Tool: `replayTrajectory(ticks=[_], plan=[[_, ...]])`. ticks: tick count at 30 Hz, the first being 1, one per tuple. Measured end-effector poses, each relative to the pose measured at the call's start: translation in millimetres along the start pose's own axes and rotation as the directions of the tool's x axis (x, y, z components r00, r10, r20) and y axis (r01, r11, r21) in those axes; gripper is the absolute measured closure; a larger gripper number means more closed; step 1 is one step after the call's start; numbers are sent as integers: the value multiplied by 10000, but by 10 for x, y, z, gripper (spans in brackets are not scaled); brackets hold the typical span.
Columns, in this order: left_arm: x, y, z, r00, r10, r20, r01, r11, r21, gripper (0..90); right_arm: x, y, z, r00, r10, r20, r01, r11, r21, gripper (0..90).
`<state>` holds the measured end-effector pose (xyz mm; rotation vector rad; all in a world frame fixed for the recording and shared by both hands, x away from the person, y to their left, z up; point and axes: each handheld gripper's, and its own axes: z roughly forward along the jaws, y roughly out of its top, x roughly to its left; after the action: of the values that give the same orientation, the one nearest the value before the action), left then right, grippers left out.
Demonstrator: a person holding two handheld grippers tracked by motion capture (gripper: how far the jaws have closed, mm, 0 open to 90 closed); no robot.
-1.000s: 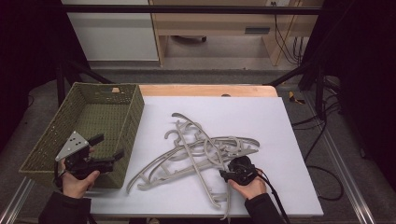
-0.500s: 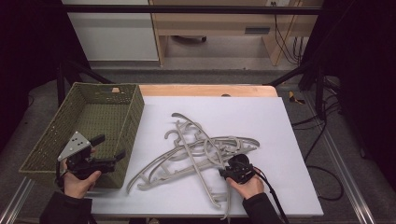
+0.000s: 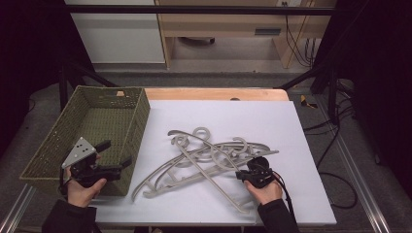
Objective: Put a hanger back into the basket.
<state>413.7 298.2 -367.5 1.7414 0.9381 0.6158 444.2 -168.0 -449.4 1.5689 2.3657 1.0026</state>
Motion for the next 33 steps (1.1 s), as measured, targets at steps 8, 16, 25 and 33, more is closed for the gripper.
replayTrajectory(ticks=[8,16,25,33], plan=[[-14,13,-9,10000,94,25,-94,10000,30,47,-33,17,-80,9997,-108,-231,105,9999,-114,817],[-61,28,1,9998,166,119,-167,9999,14,48,-35,59,-204,9982,-473,-369,454,9977,-500,818],[-149,60,15,9986,331,404,-336,9994,99,49,-23,118,-349,9932,-943,-685,885,9925,-840,818],[-323,88,101,9946,643,813,-681,9966,454,49,69,186,-411,9776,-1852,-1004,1755,9796,-981,819]])
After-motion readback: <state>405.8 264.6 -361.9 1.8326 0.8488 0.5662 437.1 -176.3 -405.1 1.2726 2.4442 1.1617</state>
